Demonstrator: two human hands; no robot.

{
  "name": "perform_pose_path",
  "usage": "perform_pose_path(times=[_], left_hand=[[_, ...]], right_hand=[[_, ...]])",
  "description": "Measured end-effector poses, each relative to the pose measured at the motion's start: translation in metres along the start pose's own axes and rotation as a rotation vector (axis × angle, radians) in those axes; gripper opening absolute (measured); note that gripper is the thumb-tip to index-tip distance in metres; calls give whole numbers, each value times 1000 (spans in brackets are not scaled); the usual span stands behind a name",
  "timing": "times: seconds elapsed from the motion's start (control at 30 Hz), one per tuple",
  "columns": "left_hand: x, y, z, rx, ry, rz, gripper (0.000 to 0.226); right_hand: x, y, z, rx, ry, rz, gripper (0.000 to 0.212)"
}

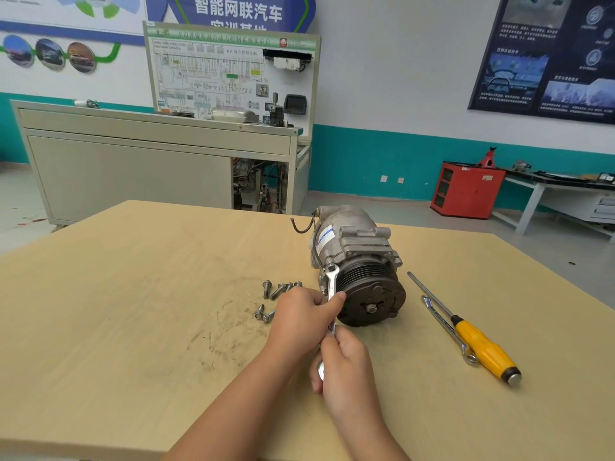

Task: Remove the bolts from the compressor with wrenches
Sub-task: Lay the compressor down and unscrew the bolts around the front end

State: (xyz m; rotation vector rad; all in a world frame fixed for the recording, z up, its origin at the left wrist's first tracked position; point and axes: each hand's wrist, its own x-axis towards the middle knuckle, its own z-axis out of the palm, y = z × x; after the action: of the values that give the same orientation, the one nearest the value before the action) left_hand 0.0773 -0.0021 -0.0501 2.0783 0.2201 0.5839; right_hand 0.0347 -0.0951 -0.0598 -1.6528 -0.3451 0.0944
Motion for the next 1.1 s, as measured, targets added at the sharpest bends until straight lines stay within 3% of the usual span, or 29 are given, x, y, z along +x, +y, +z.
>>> perform_pose_path(times=[0.93, 1.1], left_hand=[[1, -3, 1, 46, -19, 58, 59], [0, 0, 3, 128, -49, 88, 58]], right_hand=[[5, 4, 1, -57, 35, 37, 26], [12, 13, -4, -279, 104, -51, 25]])
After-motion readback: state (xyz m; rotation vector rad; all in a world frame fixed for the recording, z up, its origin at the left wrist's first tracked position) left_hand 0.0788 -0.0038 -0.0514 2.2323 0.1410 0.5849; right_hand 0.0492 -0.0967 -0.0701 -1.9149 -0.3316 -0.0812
